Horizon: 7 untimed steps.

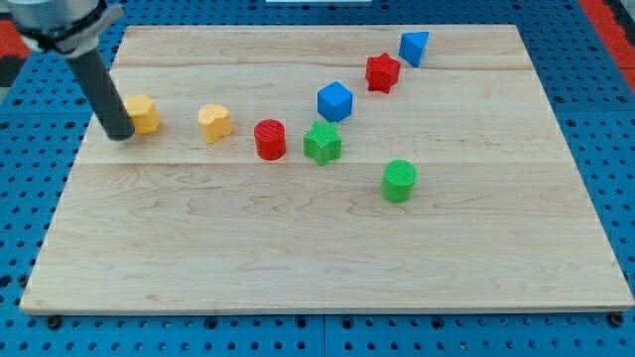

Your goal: Push the green circle into the yellow hexagon

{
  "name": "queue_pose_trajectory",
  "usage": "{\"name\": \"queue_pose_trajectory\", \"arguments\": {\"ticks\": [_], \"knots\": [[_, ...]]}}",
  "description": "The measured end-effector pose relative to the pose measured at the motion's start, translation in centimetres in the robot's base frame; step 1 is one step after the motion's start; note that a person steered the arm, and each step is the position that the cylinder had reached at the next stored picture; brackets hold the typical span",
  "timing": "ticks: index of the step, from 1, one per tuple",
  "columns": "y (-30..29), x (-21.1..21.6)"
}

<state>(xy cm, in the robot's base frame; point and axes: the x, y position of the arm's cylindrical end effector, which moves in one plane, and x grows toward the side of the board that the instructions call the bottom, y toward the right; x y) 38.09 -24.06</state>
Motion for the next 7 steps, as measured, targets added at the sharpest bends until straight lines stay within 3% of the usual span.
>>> {"name": "queue_pose_trajectory", "arguments": {"ticks": [1,2,3,4,5,6,7], "knots": [[3.1,-4.7],[-0.7,-3.6],[1.1,4.5],[11.7,11.0],[24.3,13.1],[30.4,16.2],[35.4,11.0]]}}
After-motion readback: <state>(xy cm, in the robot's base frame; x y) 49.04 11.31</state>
